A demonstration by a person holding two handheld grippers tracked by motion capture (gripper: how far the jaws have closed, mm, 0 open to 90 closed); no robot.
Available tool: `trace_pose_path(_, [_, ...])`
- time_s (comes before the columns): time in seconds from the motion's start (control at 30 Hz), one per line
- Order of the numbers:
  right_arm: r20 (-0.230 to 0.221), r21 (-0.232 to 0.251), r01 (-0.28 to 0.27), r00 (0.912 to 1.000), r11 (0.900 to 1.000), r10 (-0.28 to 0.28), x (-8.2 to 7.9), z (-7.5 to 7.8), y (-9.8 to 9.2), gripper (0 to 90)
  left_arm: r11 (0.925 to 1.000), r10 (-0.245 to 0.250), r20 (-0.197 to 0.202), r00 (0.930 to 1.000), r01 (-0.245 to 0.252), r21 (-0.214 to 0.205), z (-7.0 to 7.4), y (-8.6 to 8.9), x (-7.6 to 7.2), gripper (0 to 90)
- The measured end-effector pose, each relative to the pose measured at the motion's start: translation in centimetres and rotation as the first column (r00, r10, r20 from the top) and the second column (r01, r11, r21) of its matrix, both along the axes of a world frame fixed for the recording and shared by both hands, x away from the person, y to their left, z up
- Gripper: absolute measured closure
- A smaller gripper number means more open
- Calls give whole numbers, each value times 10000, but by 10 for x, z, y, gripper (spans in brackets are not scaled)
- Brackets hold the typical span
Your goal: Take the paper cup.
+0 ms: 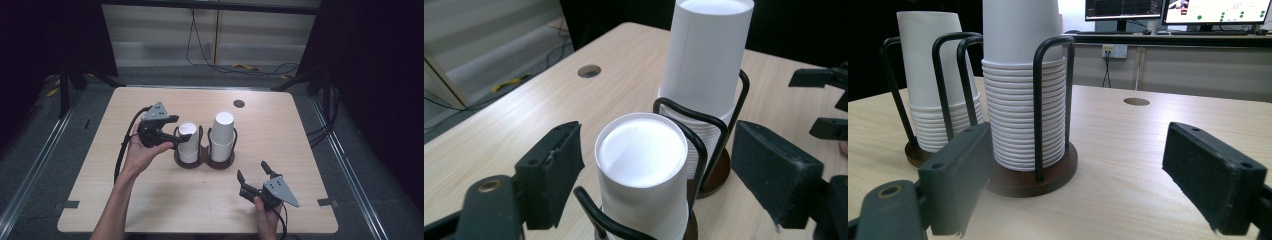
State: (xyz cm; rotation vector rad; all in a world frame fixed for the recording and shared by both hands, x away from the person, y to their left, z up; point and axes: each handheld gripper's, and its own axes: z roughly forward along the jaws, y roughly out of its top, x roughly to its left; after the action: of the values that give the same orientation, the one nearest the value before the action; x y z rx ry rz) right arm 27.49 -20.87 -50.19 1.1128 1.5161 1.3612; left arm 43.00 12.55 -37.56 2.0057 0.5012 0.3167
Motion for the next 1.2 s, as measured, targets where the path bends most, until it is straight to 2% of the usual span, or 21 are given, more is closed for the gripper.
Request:
trace_pose_path(0.1, [-5, -5, 1, 10000, 10000, -1, 0, 0, 0, 131, 9992, -154, -204, 9997, 162, 372, 1, -4, 4, 203])
trace_pose_path(0.13, [-29, -8, -30, 10000, 10000, 30, 0, 0, 0, 131, 9975, -279, -498, 9984, 311, 630, 3, -7, 8, 203])
trace_pose_path(0.17, [-39, 18, -37, 10000, 10000, 37, 1, 0, 0, 131, 9970, -282, -558, 9980, 322, 708, 3, -8, 10, 203])
trace_pose_path(0.3, [-17, -31, -40, 10000, 10000, 40, 0, 0, 0, 131, 9962, -249, -584, 9980, 296, 814, 6, -10, 13, 202])
trace_pose_path(0.37, [-24, -36, -39, 10000, 10000, 39, 1, 0, 0, 131, 9936, -267, -668, 9974, 339, 1076, 7, -13, 16, 202])
trace_pose_path(0.4, [-24, -36, -39, 10000, 10000, 39, 1, 0, 0, 131, 9936, -267, -668, 9974, 339, 1076, 7, -13, 16, 202])
trace_pose_path(0.43, [-25, -43, -48, 10000, 10000, 47, 0, 0, 0, 131, 9896, -337, -756, 9966, 439, 1367, 7, -15, 19, 203])
trace_pose_path(0.47, [-19, -44, -47, 10000, 10000, 47, 0, 0, 0, 131, 9896, -337, -756, 9966, 439, 1367, 7, -15, 19, 208])
trace_pose_path(0.57, [-62, -35, -77, 10000, 10000, 77, 1, 0, 0, 131, 9821, -379, -955, 9947, 548, 1803, 7, -19, 24, 218])
trace_pose_path(0.67, [-82, -29, -77, 9999, 10000, 77, 1, 0, 0, 132, 9772, -386, -1105, 9931, 606, 2033, 7, -23, 28, 224])
trace_pose_path(0.73, [-79, -26, -75, 9999, 10000, 75, 1, 0, 0, 132, 9769, -379, -1160, 9925, 612, 2046, 6, -23, 29, 224])
trace_pose_path(0.77, [-70, -31, -75, 9999, 10000, 75, 1, 0, 0, 131, 9761, -334, -1405, 9895, 625, 2080, 5, -24, 32, 224])
trace_pose_path(0.8, [-70, -31, -75, 9999, 10000, 75, 1, 0, 0, 131, 9761, -334, -1405, 9895, 625, 2080, 5, -24, 32, 224])
trace_pose_path(0.9, [-36, -53, -44, 10000, 10000, 43, 1, 0, 0, 132, 9690, -219, -1467, 9889, 571, 2402, 2, -26, 35, 228])
trace_pose_path(0.97, [-37, -44, -55, 10000, 10000, 55, 1, 0, 1, 132, 9697, -244, -1518, 9881, 603, 2369, 2, -26, 35, 233])
trace_pose_path(1.0, [-76, -52, -42, 10000, 10000, 42, 1, 0, 1, 132, 9663, -327, -1524, 9878, 702, 2476, 2, -26, 36, 233])
trace_pose_path(1.03, [-74, -86, -26, 10000, 10000, 25, 1, 0, 1, 132, 9681, -291, -1605, 9866, 679, 2414, 1, -28, 36, 248])
trace_pose_path(1.1, [-79, -88, -28, 10000, 10000, 27, 1, 0, 1, 132, 9631, -366, -1613, 9862, 779, 2576, 1, -30, 37, 248])
trace_pose_path(1.17, [-75, -75, -13, 10000, 10000, 13, 1, 0, 1, 132, 9617, -458, -1692, 9845, 892, 2591, 0, -31, 38, 249])
trace_pose_path(1.2, [-68, -83, -15, 10000, 10000, 15, 1, 0, 1, 132, 9582, -455, -1766, 9832, 930, 2706, -1, -32, 38, 257])
